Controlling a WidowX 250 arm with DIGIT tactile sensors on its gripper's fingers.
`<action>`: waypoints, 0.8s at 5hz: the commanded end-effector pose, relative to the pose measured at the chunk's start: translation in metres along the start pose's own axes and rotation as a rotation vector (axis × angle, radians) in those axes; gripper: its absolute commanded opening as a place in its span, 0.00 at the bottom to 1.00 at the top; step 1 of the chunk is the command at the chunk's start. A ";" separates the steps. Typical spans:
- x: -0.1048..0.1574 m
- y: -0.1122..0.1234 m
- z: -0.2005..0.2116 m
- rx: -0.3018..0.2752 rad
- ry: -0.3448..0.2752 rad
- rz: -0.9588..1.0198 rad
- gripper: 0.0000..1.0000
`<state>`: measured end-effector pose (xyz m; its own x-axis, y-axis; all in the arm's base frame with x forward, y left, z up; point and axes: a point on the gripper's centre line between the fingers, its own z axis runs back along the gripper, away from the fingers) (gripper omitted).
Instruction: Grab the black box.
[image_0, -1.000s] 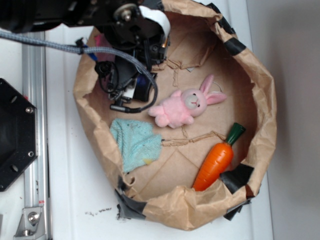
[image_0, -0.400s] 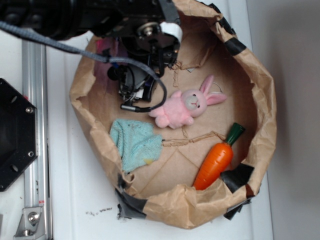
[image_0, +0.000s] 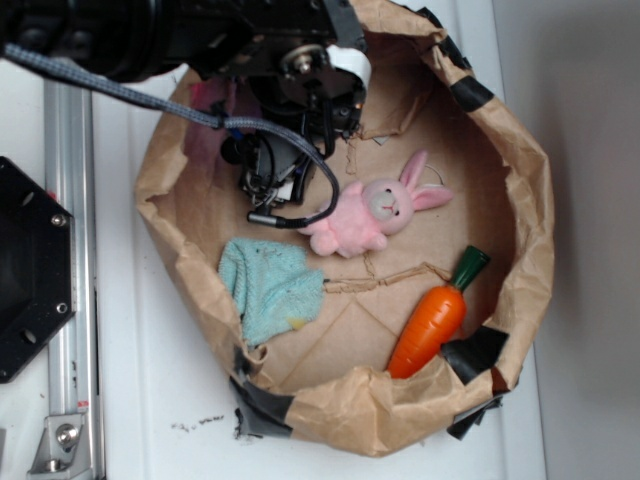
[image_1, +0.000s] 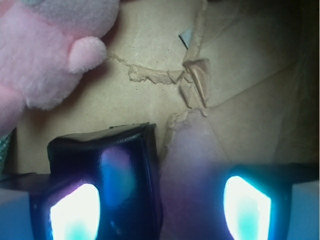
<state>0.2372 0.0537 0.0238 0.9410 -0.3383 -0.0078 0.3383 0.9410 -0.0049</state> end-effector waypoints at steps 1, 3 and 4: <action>0.015 -0.042 -0.004 -0.039 -0.038 -0.060 1.00; 0.013 -0.059 -0.002 -0.068 -0.041 -0.085 1.00; 0.012 -0.054 -0.004 -0.046 -0.054 -0.072 0.00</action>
<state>0.2309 0.0099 0.0145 0.9258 -0.3766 0.0315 0.3779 0.9238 -0.0617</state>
